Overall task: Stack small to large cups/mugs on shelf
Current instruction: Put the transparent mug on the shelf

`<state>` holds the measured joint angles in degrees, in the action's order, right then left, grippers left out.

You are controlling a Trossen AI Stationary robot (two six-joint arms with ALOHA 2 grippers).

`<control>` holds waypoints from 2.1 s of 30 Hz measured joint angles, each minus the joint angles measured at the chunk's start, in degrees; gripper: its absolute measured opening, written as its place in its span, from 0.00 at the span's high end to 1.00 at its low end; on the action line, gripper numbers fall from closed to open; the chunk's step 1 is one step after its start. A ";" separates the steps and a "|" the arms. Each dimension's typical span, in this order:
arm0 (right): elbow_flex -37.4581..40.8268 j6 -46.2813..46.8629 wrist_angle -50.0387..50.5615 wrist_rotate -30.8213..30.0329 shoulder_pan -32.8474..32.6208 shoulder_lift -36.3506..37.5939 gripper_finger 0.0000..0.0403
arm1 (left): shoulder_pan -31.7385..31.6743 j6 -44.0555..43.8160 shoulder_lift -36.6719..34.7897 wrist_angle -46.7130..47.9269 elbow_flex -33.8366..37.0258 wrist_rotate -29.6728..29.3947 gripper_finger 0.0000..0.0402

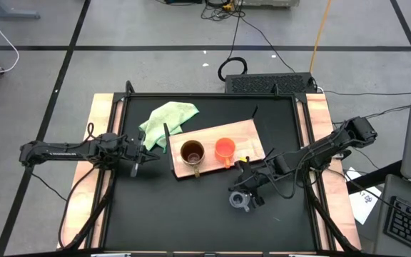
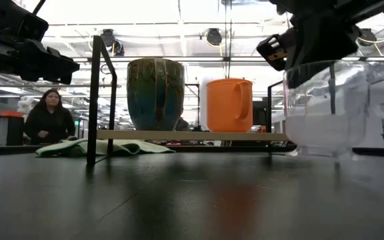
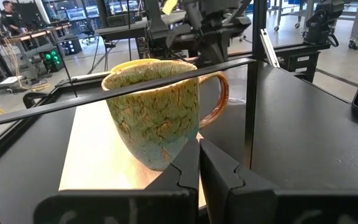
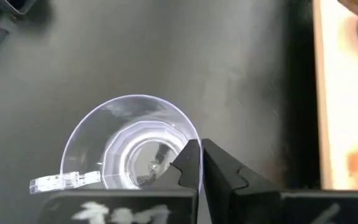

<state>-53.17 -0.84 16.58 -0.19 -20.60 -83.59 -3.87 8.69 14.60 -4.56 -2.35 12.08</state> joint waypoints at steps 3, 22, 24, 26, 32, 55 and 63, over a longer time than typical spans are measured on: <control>-3.62 0.13 7.18 -0.63 0.56 0.04 1.00 | 0.01 -0.03 0.01 0.02 0.00 0.00 0.96; -14.38 -2.60 27.82 -6.60 10.05 0.34 1.00 | -0.01 0.00 0.01 0.13 0.00 0.00 0.96; -14.38 -2.87 28.15 -8.36 10.94 0.61 1.00 | 0.00 0.00 0.01 0.13 0.00 0.00 0.98; -14.38 -3.23 28.18 -9.04 11.96 0.84 1.00 | -0.01 0.00 0.00 0.23 0.00 0.01 0.99; -14.38 -3.33 29.87 -9.03 14.28 3.43 1.00 | -0.01 0.00 0.01 0.76 0.00 0.02 0.96; -1.74 -2.58 21.18 -4.14 25.83 17.52 1.00 | 0.00 0.45 0.00 1.41 0.00 0.09 0.94; 2.82 -5.11 17.92 -0.62 28.50 20.50 1.00 | 0.00 0.44 -0.01 1.32 0.00 0.02 0.94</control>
<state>-50.34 -5.95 34.50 -0.81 7.89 -63.09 -3.87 9.14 14.59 -3.23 -2.35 12.10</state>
